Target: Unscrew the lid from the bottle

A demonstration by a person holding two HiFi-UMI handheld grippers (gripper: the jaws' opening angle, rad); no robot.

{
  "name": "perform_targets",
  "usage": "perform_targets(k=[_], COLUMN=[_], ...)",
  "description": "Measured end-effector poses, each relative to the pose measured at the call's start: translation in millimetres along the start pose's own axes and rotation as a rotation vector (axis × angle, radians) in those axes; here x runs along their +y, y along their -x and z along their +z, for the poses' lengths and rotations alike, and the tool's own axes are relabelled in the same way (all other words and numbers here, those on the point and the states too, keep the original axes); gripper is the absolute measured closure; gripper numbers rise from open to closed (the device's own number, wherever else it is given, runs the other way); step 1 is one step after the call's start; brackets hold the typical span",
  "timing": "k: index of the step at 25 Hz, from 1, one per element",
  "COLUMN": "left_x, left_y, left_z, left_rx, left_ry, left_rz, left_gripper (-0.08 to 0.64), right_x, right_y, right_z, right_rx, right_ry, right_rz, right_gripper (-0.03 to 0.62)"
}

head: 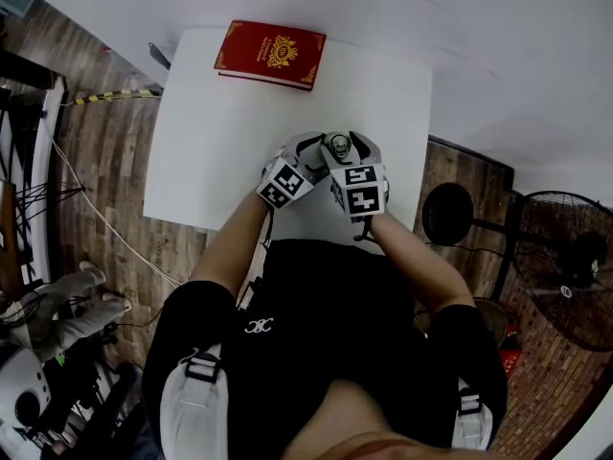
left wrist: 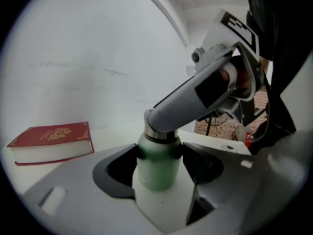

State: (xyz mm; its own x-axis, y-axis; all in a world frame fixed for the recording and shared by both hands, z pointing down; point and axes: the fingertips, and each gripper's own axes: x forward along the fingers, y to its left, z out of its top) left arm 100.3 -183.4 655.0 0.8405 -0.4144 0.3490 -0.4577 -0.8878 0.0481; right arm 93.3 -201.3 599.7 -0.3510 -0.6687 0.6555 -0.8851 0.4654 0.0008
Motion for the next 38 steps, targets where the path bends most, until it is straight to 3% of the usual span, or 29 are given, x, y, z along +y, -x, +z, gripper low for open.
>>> perform_targets(k=[4, 6, 8, 12, 18, 21, 24, 27, 31, 34, 38], left_x=[1, 0, 0, 1, 0, 0, 0, 0, 1, 1, 2], left_y=[-1, -1, -1, -1, -1, -1, 0, 0, 0, -1, -1], left_z=[0, 0, 0, 0, 1, 1, 0, -1, -1, -1, -3], left_rx=[-0.004, -0.007, -0.012, -0.023, -0.032, -0.024, -0.025, -0.027, -0.027, -0.031, -0.024], left_ry=[-0.006, -0.006, -0.005, -0.014, -0.015, -0.007, -0.006, -0.009, -0.011, -0.017, -0.013], left_rz=[-0.002, -0.003, -0.006, -0.014, -0.027, -0.028, -0.029, -0.030, -0.028, -0.026, -0.021], left_gripper=[0.216, 0.215, 0.215, 0.215, 0.215, 0.215, 0.215, 0.215, 0.215, 0.215, 0.215], right_x=[4, 4, 7, 10, 13, 7, 7, 10, 8, 3, -9], right_y=[-1, -2, -2, -1, 6, 6, 6, 9, 18, 30, 43], right_z=[-3, -5, -7, -24, -30, -33, -32, -31, -21, -13, -6], right_rx=[0.037, 0.074, 0.131, 0.291, 0.413, 0.457, 0.476, 0.483, 0.449, 0.428, 0.347], right_ry=[0.129, 0.173, 0.287, 0.677, 1.340, 1.592, 1.747, 1.769, 1.654, 1.474, 1.141], right_rz=[0.043, 0.124, 0.232, 0.447, 0.657, 0.693, 0.697, 0.702, 0.698, 0.680, 0.644], right_gripper=[0.342, 0.342, 0.344, 0.353, 0.353, 0.353, 0.354, 0.356, 0.356, 0.356, 0.356])
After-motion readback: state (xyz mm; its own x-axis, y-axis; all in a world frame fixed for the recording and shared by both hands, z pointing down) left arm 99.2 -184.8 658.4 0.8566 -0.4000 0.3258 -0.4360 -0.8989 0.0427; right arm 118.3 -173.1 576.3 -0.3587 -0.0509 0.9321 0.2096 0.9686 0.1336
